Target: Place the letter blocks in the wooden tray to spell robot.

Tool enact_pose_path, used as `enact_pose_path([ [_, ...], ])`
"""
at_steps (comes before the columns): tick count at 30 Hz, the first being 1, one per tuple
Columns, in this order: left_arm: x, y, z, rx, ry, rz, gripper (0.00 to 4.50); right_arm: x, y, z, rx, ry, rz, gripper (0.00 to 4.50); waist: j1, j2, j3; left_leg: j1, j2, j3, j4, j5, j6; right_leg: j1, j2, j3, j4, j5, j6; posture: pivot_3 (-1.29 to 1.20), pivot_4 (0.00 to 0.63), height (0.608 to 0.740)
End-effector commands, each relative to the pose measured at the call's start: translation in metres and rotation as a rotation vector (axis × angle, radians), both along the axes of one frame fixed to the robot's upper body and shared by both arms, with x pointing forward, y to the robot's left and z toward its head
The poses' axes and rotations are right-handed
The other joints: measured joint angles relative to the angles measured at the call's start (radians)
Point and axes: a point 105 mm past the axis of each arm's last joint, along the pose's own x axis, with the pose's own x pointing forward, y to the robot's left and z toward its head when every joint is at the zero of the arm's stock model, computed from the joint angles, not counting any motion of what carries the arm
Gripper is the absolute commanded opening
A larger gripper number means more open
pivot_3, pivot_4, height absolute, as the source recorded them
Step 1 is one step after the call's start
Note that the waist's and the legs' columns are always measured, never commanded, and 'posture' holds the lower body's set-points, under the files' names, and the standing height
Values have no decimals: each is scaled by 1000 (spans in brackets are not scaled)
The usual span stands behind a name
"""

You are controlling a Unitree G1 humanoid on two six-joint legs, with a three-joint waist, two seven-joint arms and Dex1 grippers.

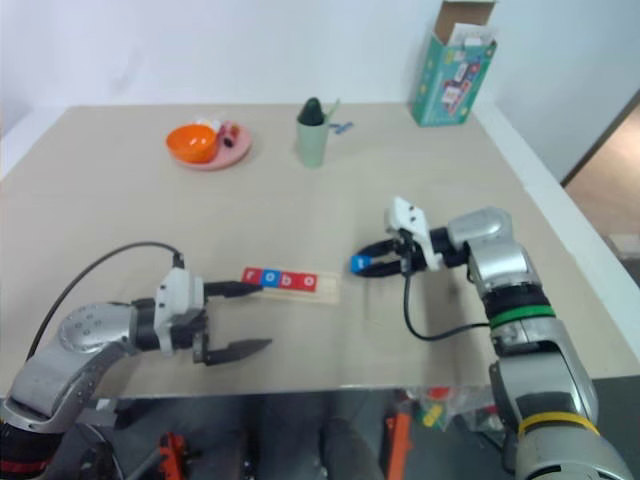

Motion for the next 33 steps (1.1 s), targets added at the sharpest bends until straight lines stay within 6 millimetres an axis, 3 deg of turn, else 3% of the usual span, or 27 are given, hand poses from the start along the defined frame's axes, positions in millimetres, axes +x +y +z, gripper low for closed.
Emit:
enact_pose_path([
  [1,2,0,6,-12,-28,11,4500,-13,22,2,9,-31,19,1207,0,0,0,0,0,0,0,0,0,0,0,0,0,0,0,0,150,740],
  [8,6,0,7,-23,-36,27,4500,-2,31,-16,-36,-57,-85,1207,1,0,0,-1,-2,2,2,0,-1,0,-2,2,0,1,2,0,150,740],
  [33,7,5,5,-13,-41,57,4500,5,35,-22,-46,-45,-107,1207,0,0,0,-1,-1,2,1,0,-1,0,-1,1,0,1,2,0,150,740],
])
